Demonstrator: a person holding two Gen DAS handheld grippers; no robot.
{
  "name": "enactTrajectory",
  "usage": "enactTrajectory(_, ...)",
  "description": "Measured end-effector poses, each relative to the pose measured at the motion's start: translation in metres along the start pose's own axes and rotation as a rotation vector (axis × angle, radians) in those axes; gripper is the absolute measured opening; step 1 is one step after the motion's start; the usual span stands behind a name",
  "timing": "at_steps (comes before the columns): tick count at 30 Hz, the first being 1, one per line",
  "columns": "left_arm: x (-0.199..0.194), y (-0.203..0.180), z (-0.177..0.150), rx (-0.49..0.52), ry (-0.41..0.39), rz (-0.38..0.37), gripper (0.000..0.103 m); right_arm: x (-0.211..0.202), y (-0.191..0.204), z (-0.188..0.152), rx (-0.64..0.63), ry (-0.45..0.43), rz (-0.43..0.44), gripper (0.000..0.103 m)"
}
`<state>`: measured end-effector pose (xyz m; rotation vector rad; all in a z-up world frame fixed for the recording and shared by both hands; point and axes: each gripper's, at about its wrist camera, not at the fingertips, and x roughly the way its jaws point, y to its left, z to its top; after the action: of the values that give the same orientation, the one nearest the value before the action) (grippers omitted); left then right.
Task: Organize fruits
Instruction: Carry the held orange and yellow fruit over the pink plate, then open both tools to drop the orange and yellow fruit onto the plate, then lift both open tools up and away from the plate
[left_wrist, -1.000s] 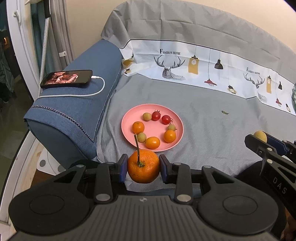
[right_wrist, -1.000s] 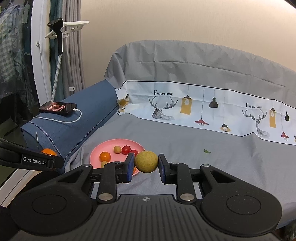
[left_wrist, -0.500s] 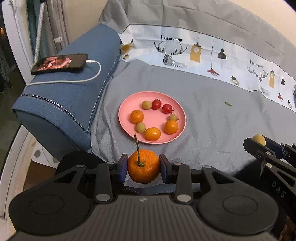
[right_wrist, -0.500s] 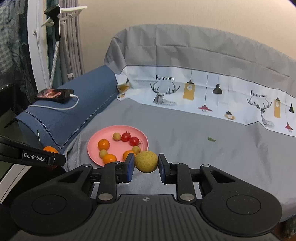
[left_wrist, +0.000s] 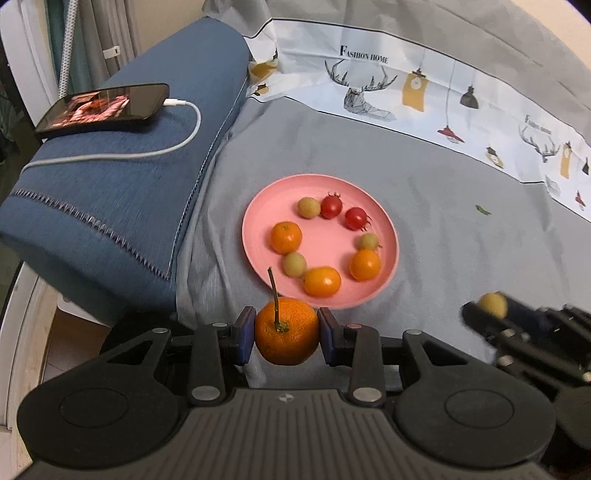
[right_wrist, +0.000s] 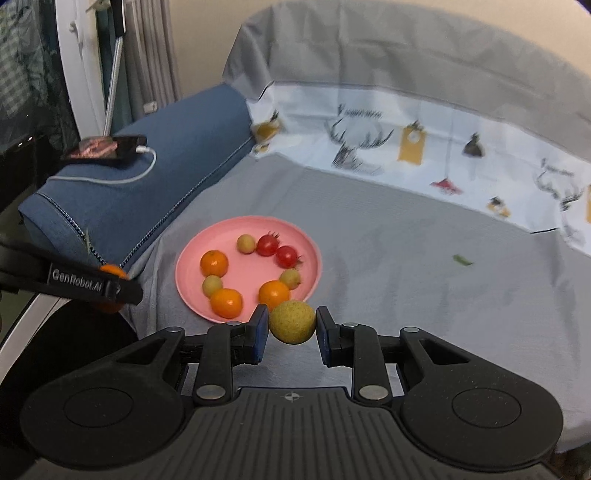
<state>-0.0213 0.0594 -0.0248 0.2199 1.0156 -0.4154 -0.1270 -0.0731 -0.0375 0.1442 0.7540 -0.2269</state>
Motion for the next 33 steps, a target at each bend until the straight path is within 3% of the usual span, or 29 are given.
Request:
enactTrajectory(13, 0.095, -0.004, 0.075, 0.027, 0.094, 0.069, 0.040, 0.113, -0.002, 0.045, 0.019, 0.097, 0.064, 0.029)
enactTrajectory(24, 0.145, -0.015, 0.096, 0.063, 0.144, 0.097, 0.041, 0.163, -0.010, 0.050, 0.029, 0.133, 0.095, 0.029)
enactTrajectory(26, 0.147, -0.017, 0.100, 0.075, 0.136, 0.098, 0.064, 0.167, -0.010, 0.052, 0.018, 0.126, 0.109, 0.031)
enactTrajectory(27, 0.146, -0.018, 0.101, 0.085, 0.124, 0.107, 0.094, 0.168, -0.010, 0.053, 0.011, 0.120, 0.123, 0.047)
enactTrajectory(28, 0.144, -0.020, 0.102, 0.093, 0.099, 0.132, 0.102, 0.169, -0.011, 0.054, 0.007, 0.119, 0.129, 0.058)
enactTrajectory(29, 0.139, -0.021, 0.102, 0.102, 0.063, 0.149, 0.103, 0.168, -0.012, 0.054, 0.008, 0.117, 0.130, 0.073)
enactTrajectory(33, 0.128, -0.026, 0.099, 0.160, 0.045, 0.162, 0.103, 0.162, -0.016, 0.052, 0.025, 0.118, 0.132, 0.079)
